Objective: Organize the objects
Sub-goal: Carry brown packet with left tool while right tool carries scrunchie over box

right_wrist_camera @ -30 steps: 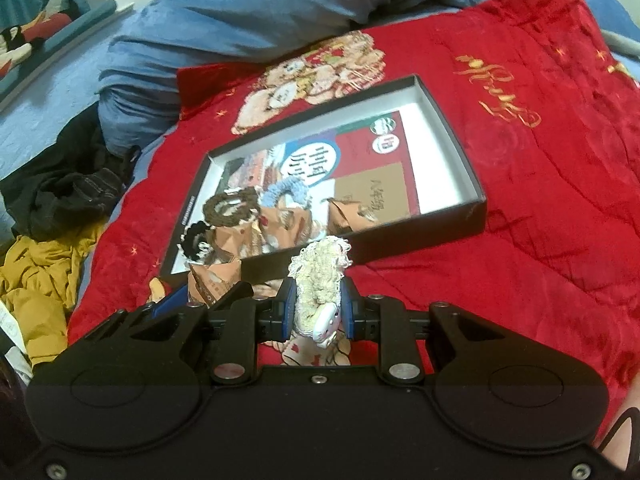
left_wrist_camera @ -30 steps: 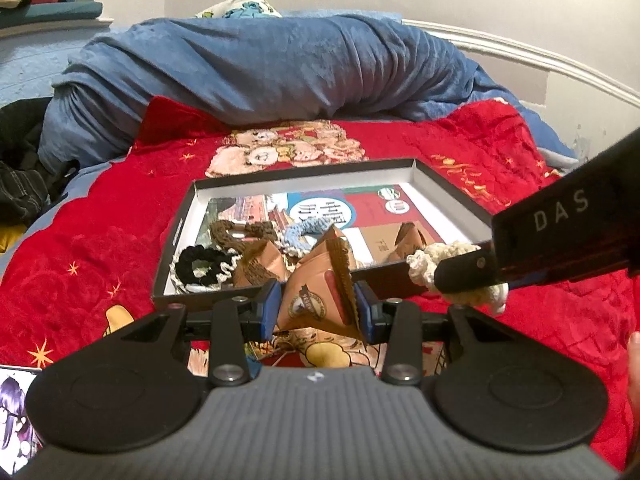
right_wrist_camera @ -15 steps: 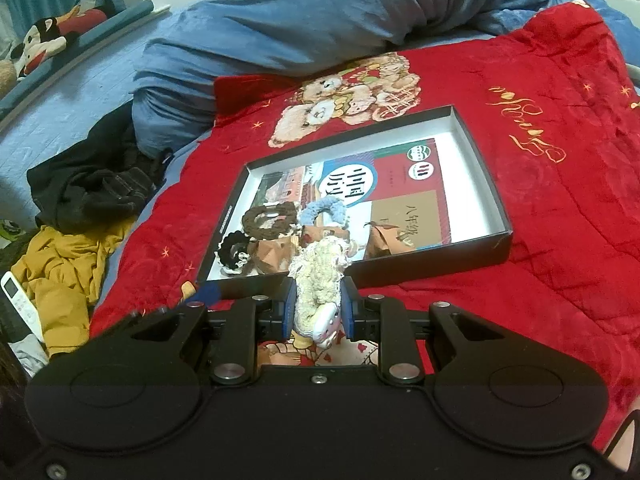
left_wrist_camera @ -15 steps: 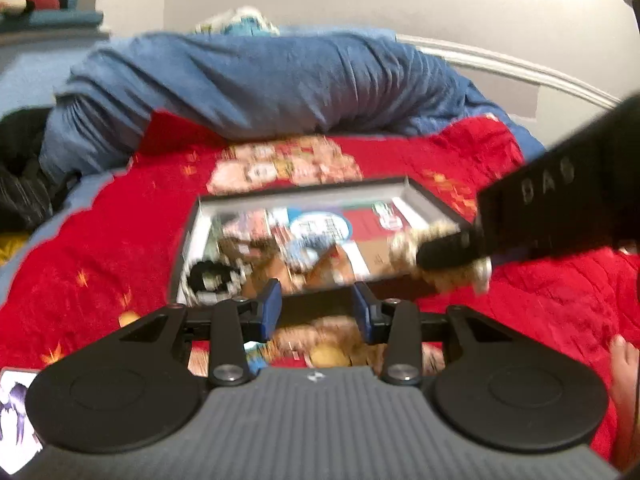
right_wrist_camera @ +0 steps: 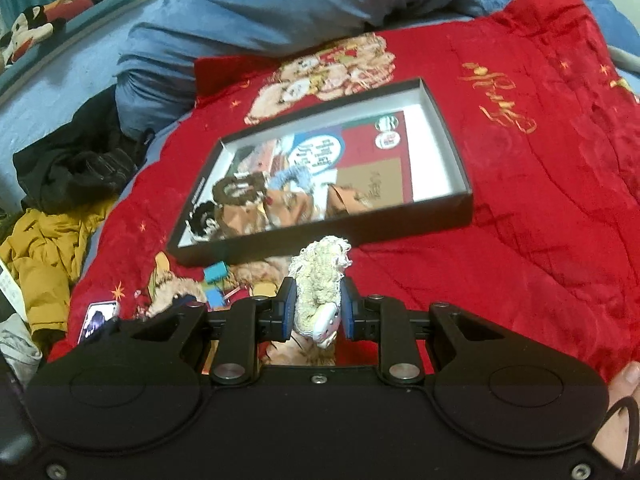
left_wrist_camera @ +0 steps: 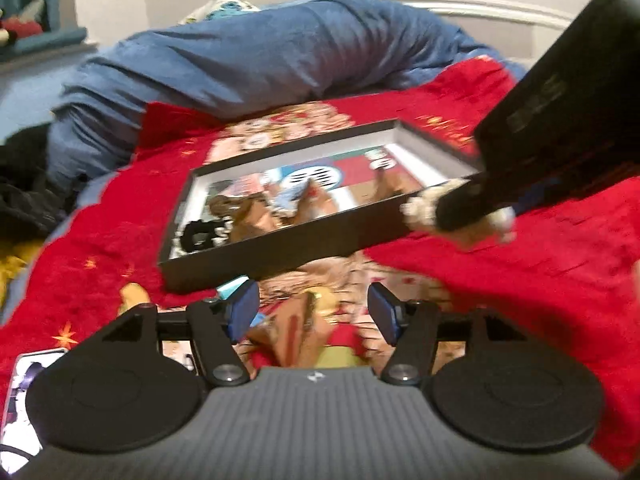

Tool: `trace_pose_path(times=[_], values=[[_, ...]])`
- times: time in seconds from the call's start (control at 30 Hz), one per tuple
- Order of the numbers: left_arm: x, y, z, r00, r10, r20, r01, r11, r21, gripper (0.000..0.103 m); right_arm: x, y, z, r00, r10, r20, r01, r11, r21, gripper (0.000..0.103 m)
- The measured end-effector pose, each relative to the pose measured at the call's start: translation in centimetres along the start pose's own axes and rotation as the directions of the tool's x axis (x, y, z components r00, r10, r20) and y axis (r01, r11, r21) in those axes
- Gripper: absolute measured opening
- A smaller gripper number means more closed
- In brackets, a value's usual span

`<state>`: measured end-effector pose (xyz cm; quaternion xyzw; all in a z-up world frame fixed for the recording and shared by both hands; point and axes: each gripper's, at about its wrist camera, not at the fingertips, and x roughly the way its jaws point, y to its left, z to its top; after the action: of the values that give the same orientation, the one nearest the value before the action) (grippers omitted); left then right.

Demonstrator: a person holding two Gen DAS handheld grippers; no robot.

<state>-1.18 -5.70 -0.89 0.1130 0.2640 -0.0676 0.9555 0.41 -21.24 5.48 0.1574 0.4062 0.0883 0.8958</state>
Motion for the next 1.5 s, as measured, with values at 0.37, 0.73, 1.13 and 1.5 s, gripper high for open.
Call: trace_pose_path(times=[0.37,0.73,1.13,1.5], values=[[2.2,-0.4,-0.6,0.996,0.055,-0.064,-0.052,0.998,0.038,0.035,0.1,-0.9,-0.1,1.0,-0.002,-0.001,0.002,0.999,0.044,0.022],[1.3,0.5,0.4,1.0,-0.005,-0.021,0.004,1.0,-0.031,0.026,0.9,0.0,0.1,1.0,-0.003,-0.019,0.004,1.0,0.029,0.022],[0.0,1.4,1.3,0.997,-0.056,0.051,0.061,0.994,-0.091,0.018,0.5,0.3,1.0,1.0,0.008,0.013,-0.009,0.999,0.045,0.023],[-0.4,1.8,1.3,0.995,-0.059,0.08,0.068,0.992,-0.111,0.014,-0.2,1.3,1.9,0.999,0.028,0.039,-0.029,0.999,0.025,0.023]])
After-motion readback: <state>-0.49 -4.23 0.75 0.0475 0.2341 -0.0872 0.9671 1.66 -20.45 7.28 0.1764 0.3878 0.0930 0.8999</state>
